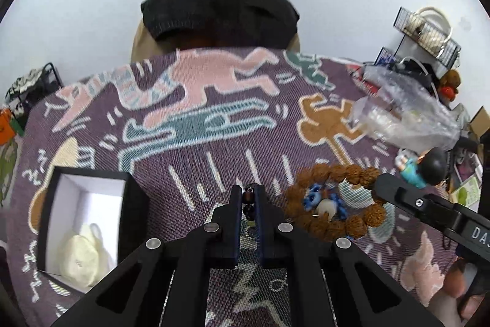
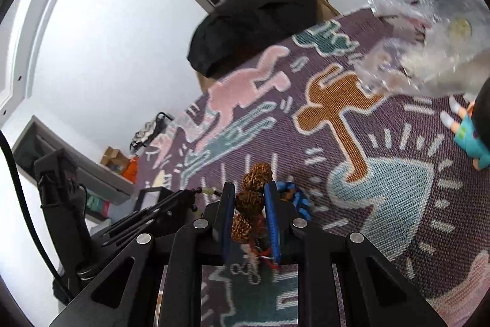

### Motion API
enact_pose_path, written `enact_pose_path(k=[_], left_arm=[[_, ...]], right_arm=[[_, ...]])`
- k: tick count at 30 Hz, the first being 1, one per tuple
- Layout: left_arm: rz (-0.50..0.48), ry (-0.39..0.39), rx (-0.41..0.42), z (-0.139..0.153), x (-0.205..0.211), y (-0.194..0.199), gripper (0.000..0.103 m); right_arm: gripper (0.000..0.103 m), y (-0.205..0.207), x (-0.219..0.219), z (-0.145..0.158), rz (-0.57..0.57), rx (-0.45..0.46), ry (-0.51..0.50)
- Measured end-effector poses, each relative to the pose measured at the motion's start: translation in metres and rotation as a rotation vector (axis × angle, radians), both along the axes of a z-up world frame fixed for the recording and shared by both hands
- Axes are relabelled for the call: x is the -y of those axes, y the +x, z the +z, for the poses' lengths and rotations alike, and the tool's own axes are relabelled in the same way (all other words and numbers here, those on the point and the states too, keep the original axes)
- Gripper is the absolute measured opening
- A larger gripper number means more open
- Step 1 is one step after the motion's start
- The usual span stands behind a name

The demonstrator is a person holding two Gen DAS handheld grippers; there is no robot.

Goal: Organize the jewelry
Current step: 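Grasp the green bead strand with the left gripper while the right grasps the brown bracelet, then lower the bead strand into the box with the left gripper while the right drops the brown bracelet in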

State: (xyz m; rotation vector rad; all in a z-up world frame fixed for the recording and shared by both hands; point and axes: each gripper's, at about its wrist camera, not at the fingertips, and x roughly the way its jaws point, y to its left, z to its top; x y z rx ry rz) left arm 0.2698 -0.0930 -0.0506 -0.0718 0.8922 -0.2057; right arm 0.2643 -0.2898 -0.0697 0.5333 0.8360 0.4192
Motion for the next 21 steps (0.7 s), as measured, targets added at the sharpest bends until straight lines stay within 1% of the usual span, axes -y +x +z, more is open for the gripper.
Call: enact_pose_path(k=[7, 21], left_arm=[[0.003, -0.011, 0.057, 0.024, -0.01, -0.01, 0.008], [0.019, -0.017, 0.149, 0.071, -0.041, -0.034, 0.008]], right_arm=[[0.021, -0.013, -0.004, 0.024, 0.015, 0.063, 0.011], [0.021, -0.034, -0.018, 0.062, 0.054, 0.148, 0.038]])
